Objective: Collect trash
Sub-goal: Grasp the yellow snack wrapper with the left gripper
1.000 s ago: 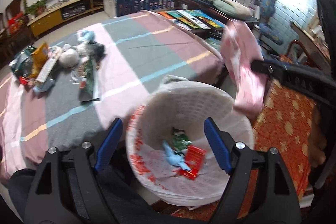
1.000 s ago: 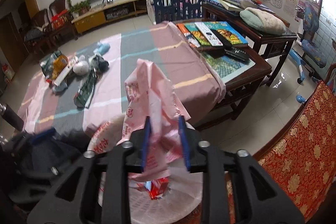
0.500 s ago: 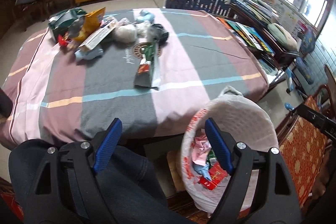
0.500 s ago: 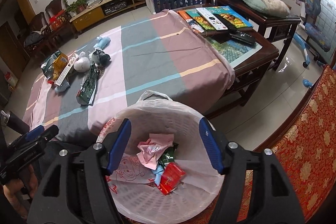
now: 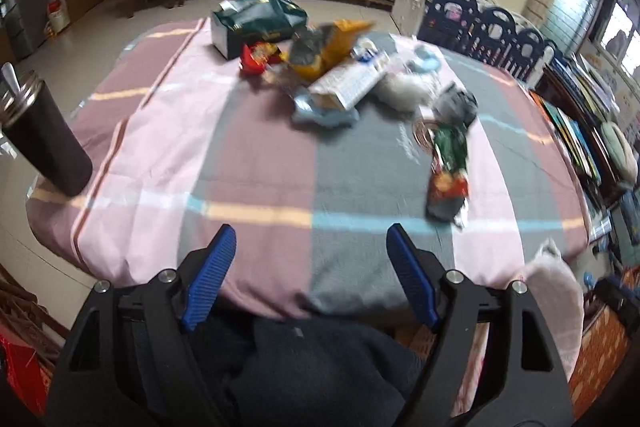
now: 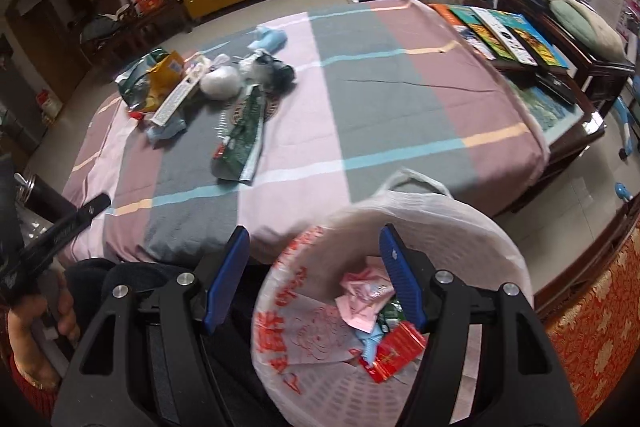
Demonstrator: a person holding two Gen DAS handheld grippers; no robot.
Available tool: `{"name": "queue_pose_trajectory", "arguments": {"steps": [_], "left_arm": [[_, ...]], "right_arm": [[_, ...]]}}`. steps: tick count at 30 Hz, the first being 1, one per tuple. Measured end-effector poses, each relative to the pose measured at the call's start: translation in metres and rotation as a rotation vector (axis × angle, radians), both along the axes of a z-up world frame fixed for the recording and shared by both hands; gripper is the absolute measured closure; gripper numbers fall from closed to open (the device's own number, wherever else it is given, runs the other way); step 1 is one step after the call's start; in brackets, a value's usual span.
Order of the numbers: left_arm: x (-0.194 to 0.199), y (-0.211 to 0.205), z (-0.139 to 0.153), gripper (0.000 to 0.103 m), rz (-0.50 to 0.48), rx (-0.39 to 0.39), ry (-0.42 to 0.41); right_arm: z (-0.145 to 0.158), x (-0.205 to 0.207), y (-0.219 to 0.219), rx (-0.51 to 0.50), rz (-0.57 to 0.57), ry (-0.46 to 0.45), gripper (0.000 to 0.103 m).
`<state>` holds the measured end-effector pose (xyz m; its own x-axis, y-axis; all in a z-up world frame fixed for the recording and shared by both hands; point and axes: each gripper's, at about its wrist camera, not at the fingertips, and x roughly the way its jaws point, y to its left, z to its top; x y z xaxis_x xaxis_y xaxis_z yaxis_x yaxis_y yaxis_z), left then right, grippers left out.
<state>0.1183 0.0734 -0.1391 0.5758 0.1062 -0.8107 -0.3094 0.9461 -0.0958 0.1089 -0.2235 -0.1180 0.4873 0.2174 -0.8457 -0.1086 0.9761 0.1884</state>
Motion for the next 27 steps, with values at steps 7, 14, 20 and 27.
{"name": "queue_pose_trajectory", "arguments": {"steps": [7, 14, 20, 27], "left_arm": [[0.094, 0.042, 0.029, 0.025, -0.023, 0.03, -0.112], [0.202, 0.026, -0.003, 0.015, -0.192, 0.22, 0.032], [0.239, 0.023, -0.042, 0.054, -0.2, 0.248, 0.104], [0.191, 0.03, -0.024, 0.09, -0.176, 0.226, 0.0]], "right_arm": [[-0.015, 0.011, 0.011, -0.006, 0.028, 0.026, 0.037], [-0.05, 0.023, 0.0, 0.011, -0.007, 0.114, 0.037], [-0.068, 0.033, -0.008, 0.003, -0.029, 0.161, 0.037], [-0.067, 0.046, 0.006, 0.02, -0.01, 0.154, 0.037]]}}
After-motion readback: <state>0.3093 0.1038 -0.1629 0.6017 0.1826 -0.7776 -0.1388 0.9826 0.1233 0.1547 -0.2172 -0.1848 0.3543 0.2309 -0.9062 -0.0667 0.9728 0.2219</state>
